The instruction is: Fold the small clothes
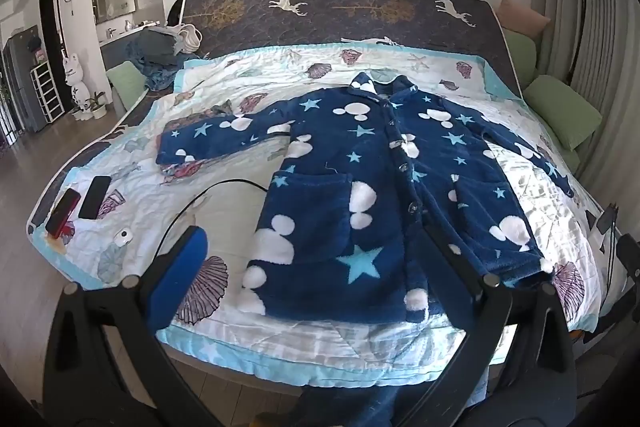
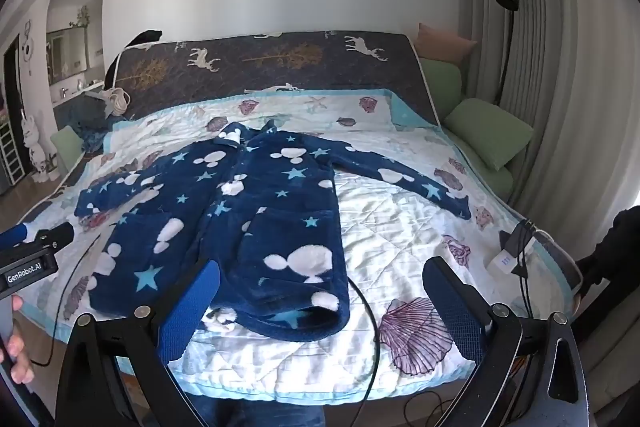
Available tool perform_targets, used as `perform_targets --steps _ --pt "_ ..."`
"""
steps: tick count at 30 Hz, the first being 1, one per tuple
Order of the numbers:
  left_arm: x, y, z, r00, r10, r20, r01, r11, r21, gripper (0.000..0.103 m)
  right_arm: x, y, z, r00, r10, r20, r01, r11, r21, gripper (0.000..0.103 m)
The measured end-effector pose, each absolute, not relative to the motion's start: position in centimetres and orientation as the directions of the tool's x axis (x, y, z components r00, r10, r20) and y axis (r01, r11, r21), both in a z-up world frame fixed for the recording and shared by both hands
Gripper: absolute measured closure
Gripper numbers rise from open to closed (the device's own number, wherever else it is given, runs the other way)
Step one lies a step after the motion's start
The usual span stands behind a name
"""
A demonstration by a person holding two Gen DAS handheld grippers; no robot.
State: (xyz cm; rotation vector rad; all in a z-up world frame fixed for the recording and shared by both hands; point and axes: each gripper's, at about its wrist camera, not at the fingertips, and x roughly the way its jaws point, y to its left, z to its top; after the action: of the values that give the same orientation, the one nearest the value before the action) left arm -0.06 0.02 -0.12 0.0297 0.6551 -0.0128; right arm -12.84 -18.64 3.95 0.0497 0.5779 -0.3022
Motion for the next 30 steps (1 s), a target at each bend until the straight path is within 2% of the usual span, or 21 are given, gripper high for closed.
perform_targets --steps 30 --pt "0.2 -0.1 -0.3 0.795 -0.029 -0.606 0.043 0.999 0.009 0.000 -12.0 -17.7 3.7 0.778 -0.269 -0.568 0.285 0.957 -0.064 0.000"
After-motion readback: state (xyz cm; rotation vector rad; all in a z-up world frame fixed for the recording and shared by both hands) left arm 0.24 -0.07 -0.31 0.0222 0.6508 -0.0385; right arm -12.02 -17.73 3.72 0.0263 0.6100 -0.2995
